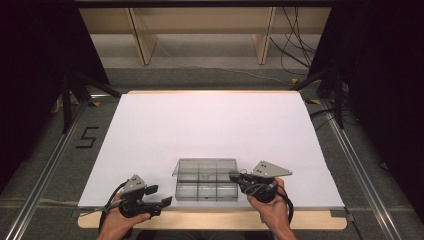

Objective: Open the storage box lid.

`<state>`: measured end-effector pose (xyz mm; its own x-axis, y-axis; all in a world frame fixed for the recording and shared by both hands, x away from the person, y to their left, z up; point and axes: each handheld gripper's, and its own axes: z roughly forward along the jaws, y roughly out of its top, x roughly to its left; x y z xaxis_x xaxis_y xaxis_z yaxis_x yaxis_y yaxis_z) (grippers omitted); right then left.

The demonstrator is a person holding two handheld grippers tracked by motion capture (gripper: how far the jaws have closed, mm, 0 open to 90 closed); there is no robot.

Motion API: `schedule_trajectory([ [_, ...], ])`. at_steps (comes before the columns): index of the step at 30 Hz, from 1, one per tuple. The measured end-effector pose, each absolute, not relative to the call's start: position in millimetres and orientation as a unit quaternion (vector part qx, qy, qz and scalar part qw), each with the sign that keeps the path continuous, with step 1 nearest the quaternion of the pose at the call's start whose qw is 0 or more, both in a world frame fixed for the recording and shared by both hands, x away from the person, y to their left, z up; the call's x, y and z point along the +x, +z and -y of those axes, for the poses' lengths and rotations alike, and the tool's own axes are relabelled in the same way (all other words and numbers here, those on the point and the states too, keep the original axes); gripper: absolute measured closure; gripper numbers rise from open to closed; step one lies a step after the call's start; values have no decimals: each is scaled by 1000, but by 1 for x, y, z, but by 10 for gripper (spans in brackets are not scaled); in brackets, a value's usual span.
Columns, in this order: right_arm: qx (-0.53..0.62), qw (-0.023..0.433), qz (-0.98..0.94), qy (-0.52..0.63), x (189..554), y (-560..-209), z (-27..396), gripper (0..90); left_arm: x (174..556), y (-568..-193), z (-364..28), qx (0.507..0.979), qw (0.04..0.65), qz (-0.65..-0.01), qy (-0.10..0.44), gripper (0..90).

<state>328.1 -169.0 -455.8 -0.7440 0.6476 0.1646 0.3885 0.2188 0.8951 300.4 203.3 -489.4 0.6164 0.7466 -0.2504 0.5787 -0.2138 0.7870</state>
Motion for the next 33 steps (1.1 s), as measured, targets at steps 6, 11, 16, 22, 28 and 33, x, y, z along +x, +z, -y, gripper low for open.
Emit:
schedule_trajectory([
  [6,336,123,-771,526,335,-458,171,851,302,-489,-203,778,453,-426,94,271],
  [11,337,118,-767,533,341,-458,173,853,304,-489,-204,771,457,-432,95,271],
  [16,340,126,-764,533,344,-458,175,854,302,-486,-205,759,466,-441,111,273],
  [22,340,125,-764,534,344,-458,172,855,298,-480,-206,759,468,-432,138,273],
  [28,348,119,-760,536,346,-457,173,856,307,-476,-200,756,479,-424,139,279],
  [33,352,119,-757,537,349,-457,176,856,316,-466,-196,757,487,-408,154,284],
])
